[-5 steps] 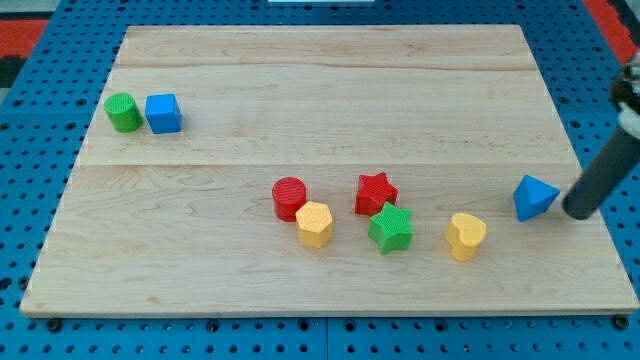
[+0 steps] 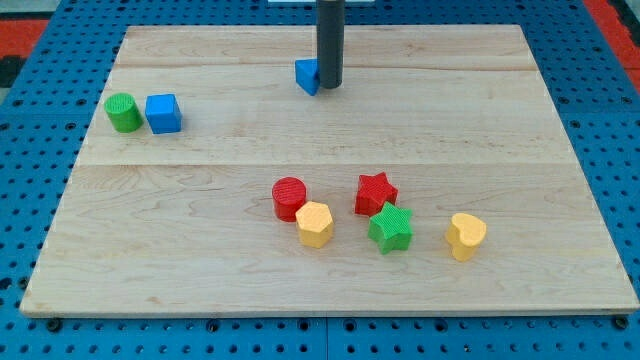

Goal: Place the blue triangle at the top right of the cube

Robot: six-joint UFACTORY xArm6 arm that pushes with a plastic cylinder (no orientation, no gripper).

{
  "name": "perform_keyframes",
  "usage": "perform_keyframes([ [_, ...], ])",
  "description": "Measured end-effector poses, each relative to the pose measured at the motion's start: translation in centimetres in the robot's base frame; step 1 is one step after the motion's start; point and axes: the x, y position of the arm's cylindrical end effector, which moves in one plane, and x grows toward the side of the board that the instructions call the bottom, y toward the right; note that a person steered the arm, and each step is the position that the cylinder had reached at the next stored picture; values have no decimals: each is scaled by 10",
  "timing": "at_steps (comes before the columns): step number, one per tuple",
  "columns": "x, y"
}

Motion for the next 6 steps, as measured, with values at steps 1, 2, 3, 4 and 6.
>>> perform_keyframes([
  [1, -17, -21],
  [2, -29, -107],
  [3, -31, -152],
  [4, -29, -152],
  [6, -15, -179],
])
